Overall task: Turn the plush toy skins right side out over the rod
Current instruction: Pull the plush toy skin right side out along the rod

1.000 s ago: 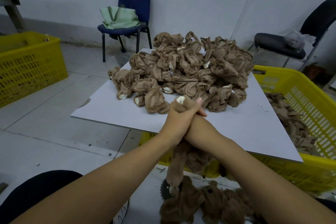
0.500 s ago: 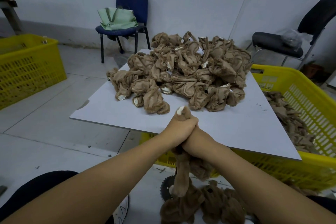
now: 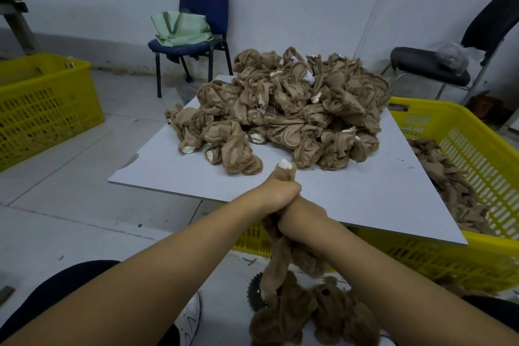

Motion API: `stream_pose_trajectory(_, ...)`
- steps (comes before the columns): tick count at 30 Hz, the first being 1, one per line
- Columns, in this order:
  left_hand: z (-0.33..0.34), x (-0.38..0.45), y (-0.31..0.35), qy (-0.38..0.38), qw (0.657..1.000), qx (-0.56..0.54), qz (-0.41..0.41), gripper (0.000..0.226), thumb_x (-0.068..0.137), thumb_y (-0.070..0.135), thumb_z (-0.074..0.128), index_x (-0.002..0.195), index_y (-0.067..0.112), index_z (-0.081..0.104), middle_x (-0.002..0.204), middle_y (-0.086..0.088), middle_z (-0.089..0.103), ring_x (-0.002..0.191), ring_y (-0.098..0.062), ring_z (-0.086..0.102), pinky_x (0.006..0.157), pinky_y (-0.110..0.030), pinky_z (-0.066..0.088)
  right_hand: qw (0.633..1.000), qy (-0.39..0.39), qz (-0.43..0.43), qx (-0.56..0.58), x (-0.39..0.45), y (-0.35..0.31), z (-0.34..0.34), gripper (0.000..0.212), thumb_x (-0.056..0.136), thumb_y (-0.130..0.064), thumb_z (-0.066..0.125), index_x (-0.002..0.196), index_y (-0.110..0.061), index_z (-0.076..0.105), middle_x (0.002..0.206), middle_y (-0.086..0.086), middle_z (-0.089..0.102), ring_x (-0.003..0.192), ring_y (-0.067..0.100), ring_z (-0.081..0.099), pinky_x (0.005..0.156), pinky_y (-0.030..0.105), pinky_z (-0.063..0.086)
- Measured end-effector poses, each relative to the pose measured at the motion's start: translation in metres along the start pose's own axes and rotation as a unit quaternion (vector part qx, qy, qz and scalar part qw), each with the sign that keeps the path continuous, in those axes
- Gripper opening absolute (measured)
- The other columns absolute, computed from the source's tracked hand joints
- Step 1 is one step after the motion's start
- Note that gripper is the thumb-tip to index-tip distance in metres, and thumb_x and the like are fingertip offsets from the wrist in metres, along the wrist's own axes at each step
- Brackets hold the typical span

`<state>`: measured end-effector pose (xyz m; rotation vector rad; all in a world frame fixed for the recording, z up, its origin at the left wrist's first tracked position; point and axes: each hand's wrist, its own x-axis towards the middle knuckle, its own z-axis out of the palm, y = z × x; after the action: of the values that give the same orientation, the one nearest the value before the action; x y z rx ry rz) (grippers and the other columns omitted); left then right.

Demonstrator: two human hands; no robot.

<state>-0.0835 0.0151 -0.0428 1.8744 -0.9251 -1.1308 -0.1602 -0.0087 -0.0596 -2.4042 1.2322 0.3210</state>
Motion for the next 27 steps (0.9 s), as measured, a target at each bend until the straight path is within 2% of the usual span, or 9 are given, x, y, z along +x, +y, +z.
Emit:
stream_pose_trajectory(3, -0.004, -0.003, 0.014, 0.035, 0.997, -0.038, 0.062, 0.022, 0.100, 0.021, 0.055, 0.094, 0.002, 0.064, 0.081, -0.013, 0.061, 0.065, -0.013, 0.056, 0.052, -0.017, 0.044, 1.000, 0.007, 0.003, -0.022, -0.002, -0.002, -0.012, 0.040, 0.103, -0.015, 0.048, 0.143, -0.012, 0.046, 0.144, 0.009, 0.048, 0.133, 0.024, 0.048, 0.104, 0.034, 0.039)
stream_pose_trajectory(7, -0.011, -0.012, 0.032, 0.039, 0.985, -0.139, 0.090, 0.039, 0.098, 0.026, 0.056, 0.070, -0.001, 0.058, 0.063, -0.016, 0.065, 0.067, -0.021, 0.061, 0.066, -0.021, 0.049, 0.999, 0.042, -0.018, -0.009, -0.009, -0.003, -0.028, 0.036, 0.101, -0.020, 0.050, 0.137, -0.017, 0.052, 0.141, 0.003, 0.051, 0.134, 0.021, 0.046, 0.096, 0.035, 0.042)
stream_pose_trajectory(10, -0.012, -0.017, 0.033, -0.006, 0.989, -0.132, 0.070, 0.043, 0.101, 0.028, 0.047, 0.081, -0.006, 0.061, 0.069, -0.022, 0.063, 0.067, -0.021, 0.063, 0.069, -0.022, 0.052, 0.998, 0.040, -0.001, -0.040, -0.006, -0.013, -0.025, 0.016, 0.100, -0.022, 0.051, 0.106, -0.013, 0.063, 0.111, 0.003, 0.061, 0.103, 0.017, 0.058, 0.087, 0.031, 0.038)
stream_pose_trajectory(13, -0.008, -0.017, 0.019, -0.011, 0.994, -0.092, 0.061, 0.045, 0.102, 0.020, 0.042, 0.066, -0.002, 0.058, 0.065, -0.017, 0.062, 0.080, -0.029, 0.060, 0.089, -0.036, 0.052, 0.977, -0.038, 0.050, -0.202, -0.002, -0.036, -0.010, 0.016, 0.096, -0.031, 0.058, 0.089, -0.018, 0.065, 0.092, -0.002, 0.065, 0.090, 0.012, 0.061, 0.079, 0.032, 0.037)
stream_pose_trajectory(15, -0.006, -0.017, 0.013, -0.008, 0.996, -0.076, 0.052, 0.031, 0.099, 0.014, 0.041, 0.075, 0.001, 0.056, 0.051, -0.005, 0.060, 0.064, -0.018, 0.057, 0.071, -0.022, 0.052, 0.967, -0.040, 0.050, -0.248, -0.001, -0.034, -0.003, 0.015, 0.093, -0.034, 0.065, 0.085, -0.020, 0.066, 0.085, 0.003, 0.064, 0.095, 0.011, 0.064, 0.081, 0.031, 0.034)
stream_pose_trajectory(17, -0.005, -0.020, 0.011, 0.002, 0.997, -0.065, 0.040, 0.018, 0.096, 0.011, 0.040, 0.089, 0.004, 0.055, 0.047, 0.001, 0.058, 0.052, -0.010, 0.051, 0.051, -0.014, 0.044, 0.987, 0.008, 0.019, -0.162, 0.010, -0.020, 0.004, 0.015, 0.097, -0.027, 0.059, 0.106, -0.017, 0.064, 0.109, 0.006, 0.063, 0.113, 0.016, 0.058, 0.092, 0.026, 0.036)
stream_pose_trajectory(20, -0.008, -0.024, 0.015, 0.032, 0.997, -0.041, 0.057, 0.023, 0.097, 0.012, 0.041, 0.086, 0.002, 0.059, 0.050, 0.004, 0.060, 0.060, -0.013, 0.051, 0.060, -0.023, 0.044, 0.999, -0.025, -0.029, -0.033, -0.007, -0.006, -0.004, 0.028, 0.100, -0.026, 0.052, 0.128, -0.020, 0.055, 0.127, 0.004, 0.057, 0.122, 0.022, 0.053, 0.091, 0.030, 0.040)
stream_pose_trajectory(24, -0.015, -0.026, 0.027, 0.094, 0.988, -0.061, 0.105, 0.038, 0.100, 0.015, 0.044, 0.069, 0.001, 0.060, 0.037, 0.006, 0.051, 0.055, -0.015, 0.049, 0.072, -0.032, 0.044, 0.998, 0.026, -0.058, -0.002, -0.011, -0.005, -0.022, 0.020, 0.096, -0.026, 0.054, 0.114, -0.022, 0.061, 0.111, 0.003, 0.063, 0.101, 0.023, 0.060, 0.086, 0.038, 0.050)
stream_pose_trajectory(27, -0.021, -0.029, 0.035, 0.146, 0.969, -0.148, 0.133, 0.039, 0.103, 0.027, 0.048, 0.073, 0.007, 0.063, 0.044, 0.008, 0.055, 0.047, -0.006, 0.053, 0.058, -0.015, 0.048, 0.988, 0.092, -0.110, 0.058, -0.018, -0.002, -0.045, 0.008, 0.089, -0.022, 0.059, 0.096, -0.020, 0.060, 0.093, 0.002, 0.064, 0.091, 0.023, 0.062, 0.084, 0.047, 0.055)
